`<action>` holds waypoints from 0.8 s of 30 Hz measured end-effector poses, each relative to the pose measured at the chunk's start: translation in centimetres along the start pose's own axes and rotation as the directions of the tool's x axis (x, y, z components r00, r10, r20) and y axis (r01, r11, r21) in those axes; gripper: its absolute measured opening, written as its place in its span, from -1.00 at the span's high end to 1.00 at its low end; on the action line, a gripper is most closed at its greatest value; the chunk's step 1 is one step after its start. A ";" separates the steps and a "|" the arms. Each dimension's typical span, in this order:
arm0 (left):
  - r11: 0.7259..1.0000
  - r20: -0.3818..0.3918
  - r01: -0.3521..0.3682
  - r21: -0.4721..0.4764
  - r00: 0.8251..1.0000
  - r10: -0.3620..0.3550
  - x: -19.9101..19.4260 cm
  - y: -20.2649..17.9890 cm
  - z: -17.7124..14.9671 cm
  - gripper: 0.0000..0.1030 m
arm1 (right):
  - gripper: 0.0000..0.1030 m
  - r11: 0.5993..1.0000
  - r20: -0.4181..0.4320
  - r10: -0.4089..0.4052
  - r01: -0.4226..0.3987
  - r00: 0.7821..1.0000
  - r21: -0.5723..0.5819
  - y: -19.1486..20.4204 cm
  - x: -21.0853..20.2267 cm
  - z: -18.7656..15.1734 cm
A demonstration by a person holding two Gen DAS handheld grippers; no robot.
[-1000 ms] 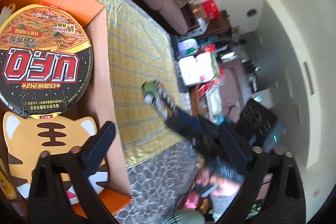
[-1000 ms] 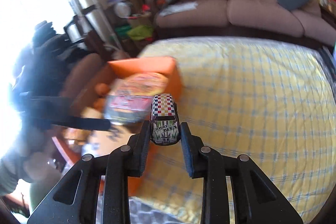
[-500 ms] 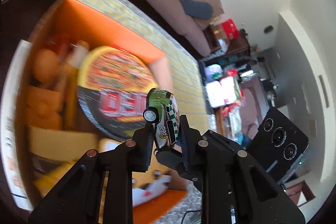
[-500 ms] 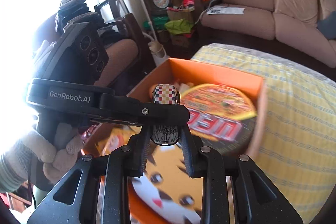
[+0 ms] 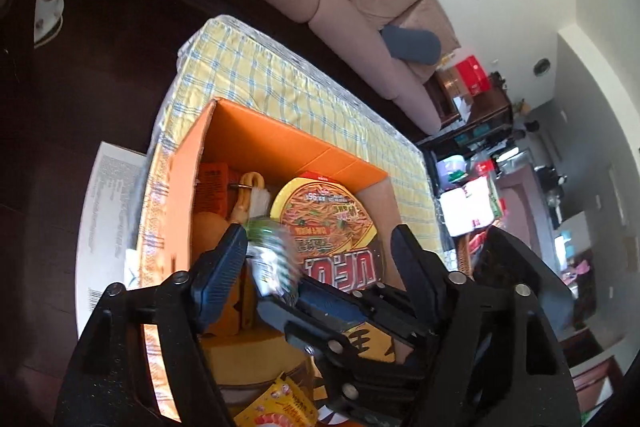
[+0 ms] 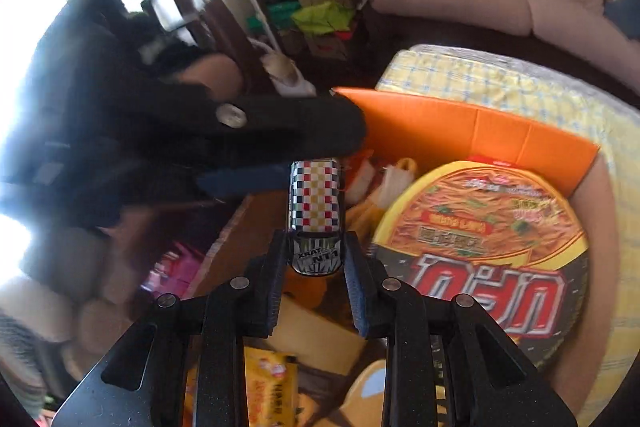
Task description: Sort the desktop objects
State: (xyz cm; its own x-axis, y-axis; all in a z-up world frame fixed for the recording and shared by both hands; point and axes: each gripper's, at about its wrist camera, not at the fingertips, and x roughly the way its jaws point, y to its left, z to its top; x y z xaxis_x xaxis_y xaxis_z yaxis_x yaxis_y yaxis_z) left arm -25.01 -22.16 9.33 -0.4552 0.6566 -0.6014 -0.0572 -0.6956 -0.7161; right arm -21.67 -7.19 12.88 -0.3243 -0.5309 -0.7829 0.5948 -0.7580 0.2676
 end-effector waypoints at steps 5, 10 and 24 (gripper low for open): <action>0.999 0.011 -0.051 0.018 0.999 0.051 -2.3 0.0 -1.6 -0.57 | 0.22 0.998 -0.074 0.002 0.003 0.997 0.068 -0.9 1.2 -0.3; 0.988 0.043 -0.096 0.118 0.995 0.091 -5.6 -2.0 -4.2 -0.86 | -0.30 0.991 0.020 0.059 -0.061 0.998 0.120 -2.0 -3.0 -1.9; 0.888 0.086 -0.326 0.324 0.945 0.316 -6.2 -9.7 -16.7 -1.00 | -0.88 0.980 0.077 -0.071 0.055 0.995 0.192 -6.0 -14.1 -11.6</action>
State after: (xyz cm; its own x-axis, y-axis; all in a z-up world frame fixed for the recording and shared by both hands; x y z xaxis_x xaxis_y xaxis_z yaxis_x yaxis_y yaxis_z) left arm -6.83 -14.60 14.08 -0.5249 0.3756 -0.7638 -0.1897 -0.9264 -0.3252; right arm -12.17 9.18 15.81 -0.4210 -0.5035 -0.7545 0.4242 -0.8445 0.3269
